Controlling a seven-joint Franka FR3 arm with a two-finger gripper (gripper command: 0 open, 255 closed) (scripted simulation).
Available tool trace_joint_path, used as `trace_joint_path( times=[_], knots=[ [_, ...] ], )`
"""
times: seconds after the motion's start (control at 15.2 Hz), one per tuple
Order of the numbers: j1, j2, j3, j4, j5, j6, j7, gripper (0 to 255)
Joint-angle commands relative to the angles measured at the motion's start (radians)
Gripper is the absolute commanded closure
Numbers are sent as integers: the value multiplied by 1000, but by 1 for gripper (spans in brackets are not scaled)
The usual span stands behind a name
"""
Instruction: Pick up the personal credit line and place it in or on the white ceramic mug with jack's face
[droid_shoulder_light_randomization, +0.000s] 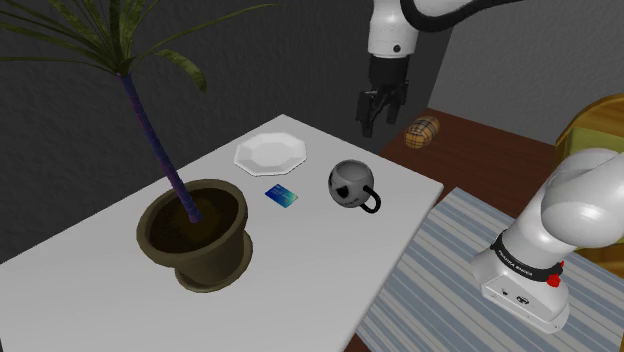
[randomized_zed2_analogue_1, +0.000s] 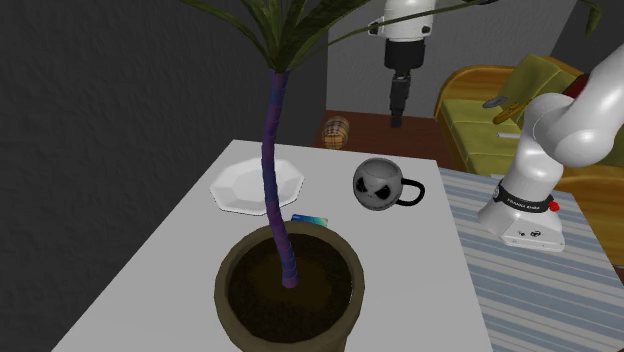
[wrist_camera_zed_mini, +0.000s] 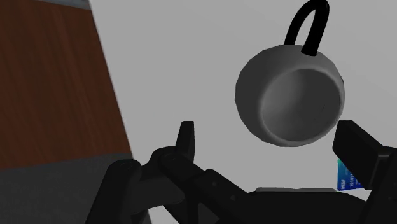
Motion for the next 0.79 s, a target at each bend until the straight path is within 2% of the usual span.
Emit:
trace_joint_path(
  times=[0.0,0.33,0.73],
  knots=[
    [7,67,30,21,-1,44,22,0],
    [27,240,98,97,-27,129,86,0],
    [62,467,161,227,-101,202,177,0]
  ],
)
